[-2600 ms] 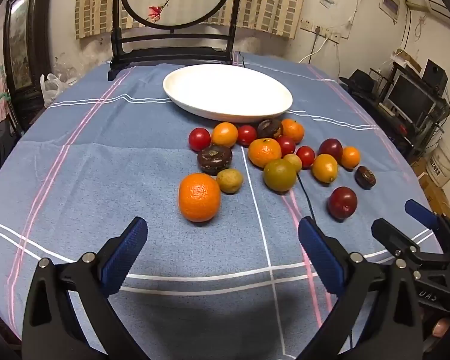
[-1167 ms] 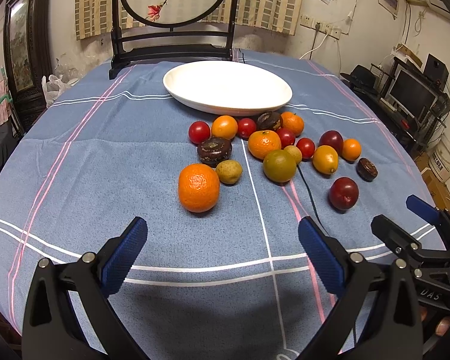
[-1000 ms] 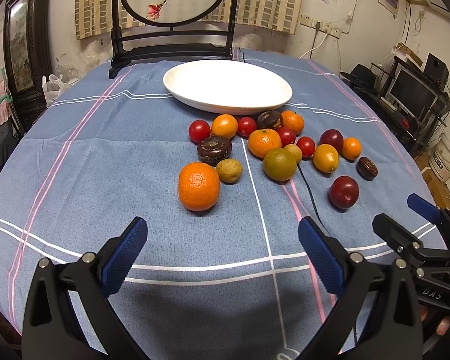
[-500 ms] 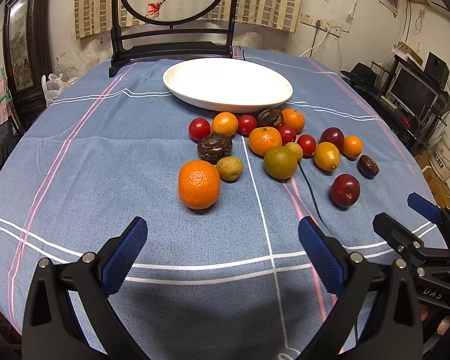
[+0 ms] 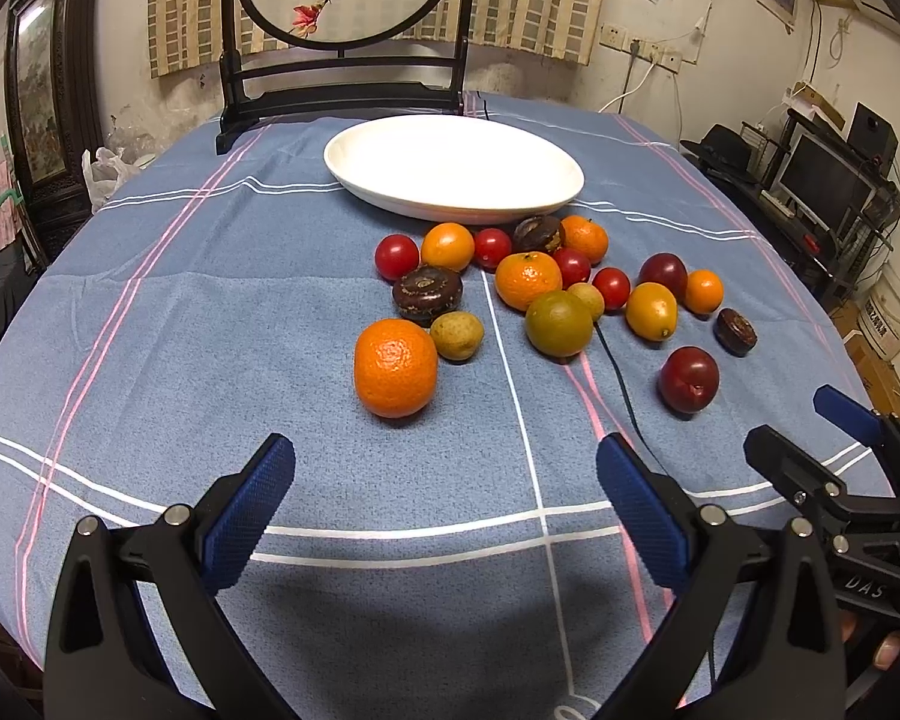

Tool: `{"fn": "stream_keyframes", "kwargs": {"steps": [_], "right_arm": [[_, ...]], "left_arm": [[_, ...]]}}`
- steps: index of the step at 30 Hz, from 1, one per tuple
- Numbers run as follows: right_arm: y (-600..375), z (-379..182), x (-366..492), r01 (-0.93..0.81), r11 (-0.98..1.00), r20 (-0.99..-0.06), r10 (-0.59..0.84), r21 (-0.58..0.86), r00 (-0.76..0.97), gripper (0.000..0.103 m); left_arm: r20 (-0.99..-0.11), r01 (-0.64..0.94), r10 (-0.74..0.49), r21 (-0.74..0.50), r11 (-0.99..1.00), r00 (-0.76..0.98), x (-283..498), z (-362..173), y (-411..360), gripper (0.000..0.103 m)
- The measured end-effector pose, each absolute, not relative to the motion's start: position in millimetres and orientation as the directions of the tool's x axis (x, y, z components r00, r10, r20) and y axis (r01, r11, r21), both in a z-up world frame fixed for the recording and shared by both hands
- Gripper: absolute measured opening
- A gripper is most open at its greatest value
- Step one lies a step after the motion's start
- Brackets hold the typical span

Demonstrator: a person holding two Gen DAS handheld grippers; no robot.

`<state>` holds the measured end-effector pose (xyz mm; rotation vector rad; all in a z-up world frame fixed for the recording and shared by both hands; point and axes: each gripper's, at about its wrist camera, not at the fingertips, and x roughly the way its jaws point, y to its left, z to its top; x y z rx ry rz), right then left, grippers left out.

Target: Organize fruits

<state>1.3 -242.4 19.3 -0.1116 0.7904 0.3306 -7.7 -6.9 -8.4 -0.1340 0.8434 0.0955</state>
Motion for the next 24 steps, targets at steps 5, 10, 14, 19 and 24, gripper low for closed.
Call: {"fn": "stream_keyframes", "kwargs": {"steps": [5, 10, 14, 19, 24], "right_arm": [[-238, 19, 4, -0.35, 0.937, -0.723, 0.239, -0.004, 0.649, 0.099], [-220, 15, 18, -0.389, 0.918, -0.762, 0.197, -0.079, 0.618, 0.099], [-216, 17, 20, -0.4, 0.913, -0.756, 0.204, -0.082, 0.622, 0.099], [-212, 9, 25, -0.399, 0.913, -0.773, 0.195, -0.08, 0.603, 0.099], [-211, -2, 37, -0.389, 0.92, -0.8, 0.193, -0.054, 0.568, 0.084]], "left_arm": [[-0.751, -0.134, 0.038, -0.067, 0.989, 0.659, -8, -9, -6, 0.098], [-0.758, -0.159, 0.05, -0.071, 0.985, 0.651, -9, -13, 7, 0.098], [-0.768, -0.178, 0.058, -0.074, 0.981, 0.638, -5, -17, 18, 0.098], [-0.778, -0.178, 0.053, -0.076, 0.981, 0.626, 2, -24, 24, 0.098], [-0.793, -0.166, 0.046, -0.07, 0.984, 0.608, 12, -31, 23, 0.098]]}}
